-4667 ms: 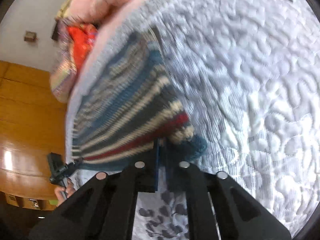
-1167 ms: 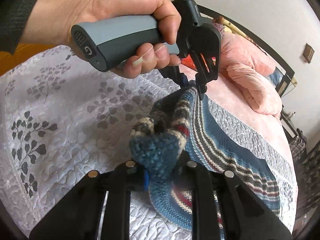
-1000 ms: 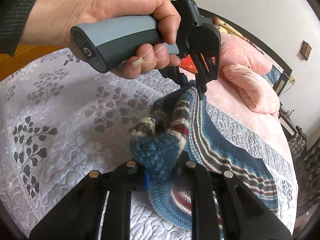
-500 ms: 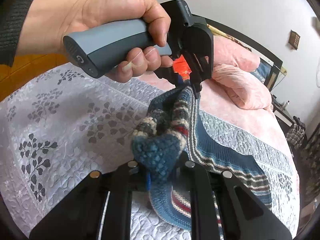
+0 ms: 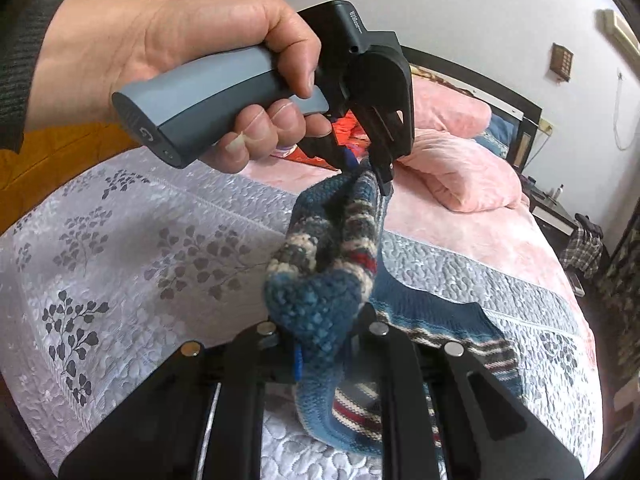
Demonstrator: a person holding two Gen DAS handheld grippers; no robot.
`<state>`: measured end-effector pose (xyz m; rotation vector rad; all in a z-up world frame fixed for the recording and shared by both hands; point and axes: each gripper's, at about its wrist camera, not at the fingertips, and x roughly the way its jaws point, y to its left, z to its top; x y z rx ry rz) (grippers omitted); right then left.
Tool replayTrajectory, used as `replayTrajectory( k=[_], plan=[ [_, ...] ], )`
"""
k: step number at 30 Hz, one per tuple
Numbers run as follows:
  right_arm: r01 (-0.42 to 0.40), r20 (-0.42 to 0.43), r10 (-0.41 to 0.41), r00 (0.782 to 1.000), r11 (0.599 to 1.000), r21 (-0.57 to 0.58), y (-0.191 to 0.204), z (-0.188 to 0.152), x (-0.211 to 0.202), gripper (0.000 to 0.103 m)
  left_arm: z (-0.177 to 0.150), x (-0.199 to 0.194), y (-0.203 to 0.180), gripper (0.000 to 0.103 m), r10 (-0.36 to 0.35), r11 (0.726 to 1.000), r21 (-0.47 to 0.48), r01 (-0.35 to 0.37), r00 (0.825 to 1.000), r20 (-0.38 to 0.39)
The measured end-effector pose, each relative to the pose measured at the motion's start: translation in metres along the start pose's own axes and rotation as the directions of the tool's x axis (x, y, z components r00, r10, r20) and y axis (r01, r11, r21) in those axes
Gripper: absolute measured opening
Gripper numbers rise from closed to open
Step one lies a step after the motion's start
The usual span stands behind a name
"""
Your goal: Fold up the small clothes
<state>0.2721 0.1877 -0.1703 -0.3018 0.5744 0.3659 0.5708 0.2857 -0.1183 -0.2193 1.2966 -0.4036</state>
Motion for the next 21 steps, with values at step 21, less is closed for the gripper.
replayTrajectory(
  k=[21],
  plan=[
    [0.048,0.008,-0.05,0.999,0.992,0.12,-0.065,-0.015,-0.02,0.011,0.017,0.023,-0.087,0.02,0.022,0.997,0.067,-0.022,1.0,-0.004]
  ],
)
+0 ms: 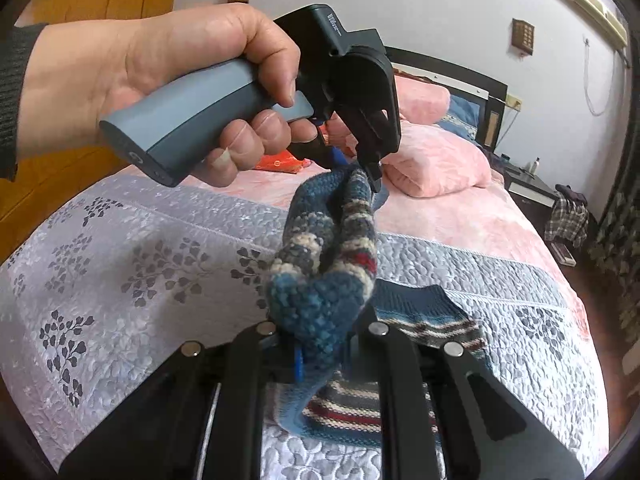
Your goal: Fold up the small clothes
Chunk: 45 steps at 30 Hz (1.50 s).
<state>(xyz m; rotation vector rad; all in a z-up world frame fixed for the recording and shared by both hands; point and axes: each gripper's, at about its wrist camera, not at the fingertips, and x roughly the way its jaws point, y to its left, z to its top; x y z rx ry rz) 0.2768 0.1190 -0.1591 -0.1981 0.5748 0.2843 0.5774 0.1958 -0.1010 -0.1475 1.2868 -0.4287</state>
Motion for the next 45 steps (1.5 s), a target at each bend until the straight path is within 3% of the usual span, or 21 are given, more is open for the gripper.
replayTrajectory(
  k=[45],
  plan=[
    [0.071,-0.06,-0.063,0.996,0.988,0.136,-0.103,-0.049,0.011,0.011,0.02,0.101,-0.097,0.02,0.037,0.998,0.059,-0.033,0.997,-0.065]
  ],
)
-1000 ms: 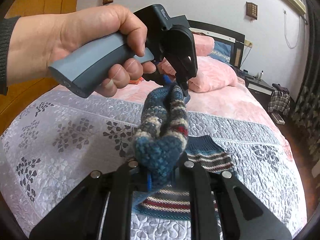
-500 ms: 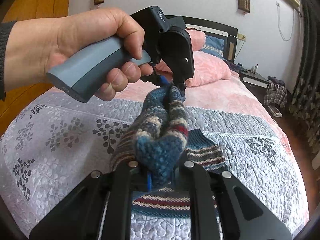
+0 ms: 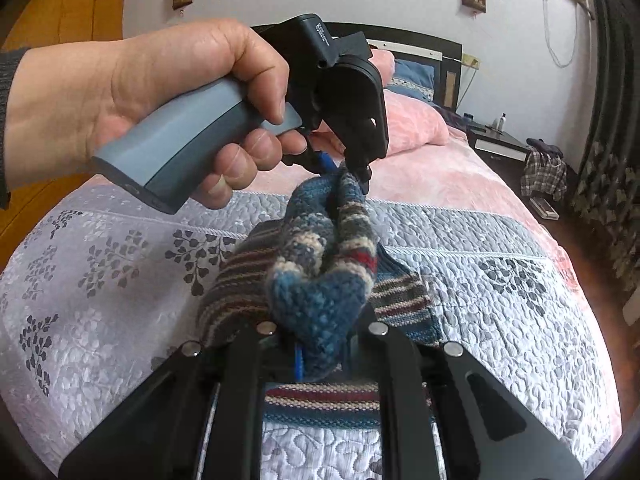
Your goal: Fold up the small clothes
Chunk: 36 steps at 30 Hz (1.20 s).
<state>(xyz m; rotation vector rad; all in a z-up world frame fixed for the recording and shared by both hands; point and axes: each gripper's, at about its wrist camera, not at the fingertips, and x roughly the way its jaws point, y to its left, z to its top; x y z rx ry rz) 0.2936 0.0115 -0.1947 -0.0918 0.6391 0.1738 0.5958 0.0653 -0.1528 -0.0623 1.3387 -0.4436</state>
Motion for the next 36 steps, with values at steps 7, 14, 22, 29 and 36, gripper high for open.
replayTrajectory(
  k=[7,14,22,29,36],
  plan=[
    [0.006,-0.013,-0.006,1.0,1.0,0.01,-0.012,-0.007,0.004,0.011,0.001,0.014,-0.01,0.02,0.005,1.0,0.005,-0.005,1.0,-0.003],
    [0.012,-0.031,-0.011,0.999,1.0,0.028,-0.024,-0.018,0.009,0.011,-0.002,0.032,-0.02,0.02,0.012,1.0,0.011,-0.012,1.0,-0.002],
    [0.018,-0.067,-0.014,0.998,0.999,0.05,-0.039,-0.034,0.023,0.011,-0.004,0.057,-0.027,0.02,0.027,1.0,0.015,-0.027,1.0,-0.015],
    [-0.008,-0.094,0.018,0.995,0.994,0.105,-0.057,-0.048,0.034,0.011,-0.01,0.076,-0.036,0.02,0.077,0.997,0.022,-0.077,0.997,-0.009],
    [-0.114,-0.148,0.161,0.976,0.953,0.281,-0.098,-0.069,0.055,0.011,-0.014,0.101,-0.046,0.02,0.128,0.991,0.032,-0.127,0.992,-0.006]
  ],
)
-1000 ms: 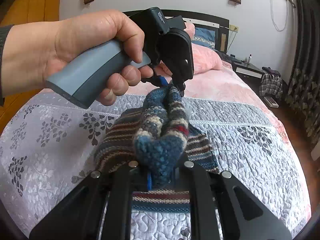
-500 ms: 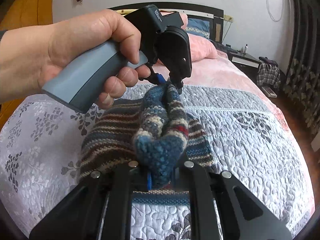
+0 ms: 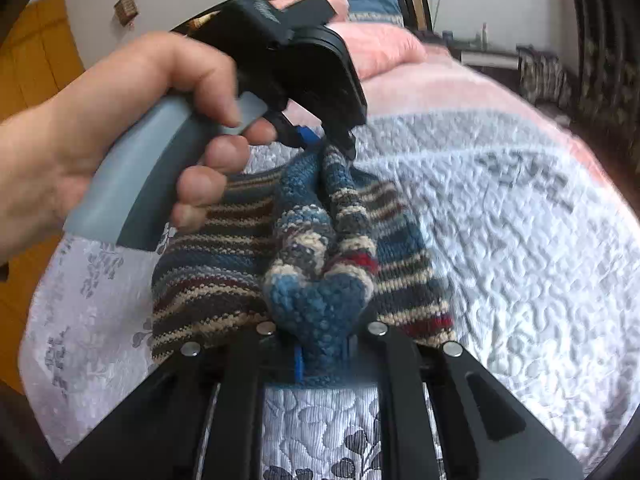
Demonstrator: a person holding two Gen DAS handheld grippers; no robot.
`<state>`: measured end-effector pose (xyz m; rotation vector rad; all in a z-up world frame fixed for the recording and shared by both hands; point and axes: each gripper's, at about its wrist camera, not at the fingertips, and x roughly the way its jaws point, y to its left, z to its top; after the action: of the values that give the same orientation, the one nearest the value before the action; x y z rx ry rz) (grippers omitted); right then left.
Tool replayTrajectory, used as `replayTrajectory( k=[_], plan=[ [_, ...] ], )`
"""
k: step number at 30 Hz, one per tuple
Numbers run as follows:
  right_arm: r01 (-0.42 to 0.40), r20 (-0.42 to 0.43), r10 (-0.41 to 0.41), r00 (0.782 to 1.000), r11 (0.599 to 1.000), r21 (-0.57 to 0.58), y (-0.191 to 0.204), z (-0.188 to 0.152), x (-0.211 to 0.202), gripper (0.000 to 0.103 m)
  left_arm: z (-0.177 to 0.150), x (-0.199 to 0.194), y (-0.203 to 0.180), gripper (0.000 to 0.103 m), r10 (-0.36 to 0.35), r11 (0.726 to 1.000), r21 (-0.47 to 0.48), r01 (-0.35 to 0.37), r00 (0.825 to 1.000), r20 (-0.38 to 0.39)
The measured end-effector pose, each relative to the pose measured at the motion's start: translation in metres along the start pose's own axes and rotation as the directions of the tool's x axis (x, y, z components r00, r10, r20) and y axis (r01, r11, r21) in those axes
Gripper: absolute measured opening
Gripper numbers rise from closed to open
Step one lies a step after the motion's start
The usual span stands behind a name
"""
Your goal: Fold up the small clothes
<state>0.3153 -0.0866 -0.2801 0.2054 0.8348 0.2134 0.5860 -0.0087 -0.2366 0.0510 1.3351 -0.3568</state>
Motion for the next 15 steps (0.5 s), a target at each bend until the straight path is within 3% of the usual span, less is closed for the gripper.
replayTrajectory(
  k=[5,8,9,10,11,12,13,15],
  plan=[
    [-0.113,-0.08,0.125,0.989,0.985,0.134,-0.039,-0.002,0.019,0.012,-0.002,0.011,-0.005,0.024,0.011,1.0,-0.022,-0.011,1.0,0.028],
    [-0.171,-0.124,0.2,0.972,0.961,0.217,-0.059,-0.005,0.033,0.019,-0.001,0.012,-0.009,0.03,-0.027,0.999,-0.025,0.029,0.997,0.07],
    [-0.199,-0.137,0.238,0.961,0.947,0.253,-0.068,-0.008,0.038,0.027,0.0,0.009,-0.01,0.041,-0.055,0.998,-0.026,0.058,0.994,0.091],
    [-0.219,-0.143,0.265,0.954,0.936,0.278,-0.075,-0.009,0.041,0.041,0.0,0.005,-0.009,0.057,-0.08,0.996,-0.025,0.084,0.99,0.119],
    [-0.227,-0.144,0.278,0.95,0.929,0.292,-0.081,-0.01,0.043,0.048,0.0,-0.002,-0.008,0.063,-0.094,0.995,-0.023,0.098,0.984,0.155],
    [-0.248,-0.141,0.303,0.942,0.916,0.315,-0.089,-0.01,0.043,0.056,0.0,-0.008,-0.006,0.063,-0.102,0.994,-0.018,0.106,0.978,0.181],
    [-0.281,-0.137,0.343,0.929,0.897,0.342,-0.097,-0.01,0.044,0.057,0.0,-0.013,-0.004,0.063,-0.113,0.993,-0.01,0.117,0.975,0.194],
    [-0.362,-0.135,0.451,0.882,0.834,0.417,-0.112,-0.004,0.049,0.063,-0.002,-0.026,0.006,0.063,-0.148,0.988,-0.004,0.152,0.967,0.206]
  ],
)
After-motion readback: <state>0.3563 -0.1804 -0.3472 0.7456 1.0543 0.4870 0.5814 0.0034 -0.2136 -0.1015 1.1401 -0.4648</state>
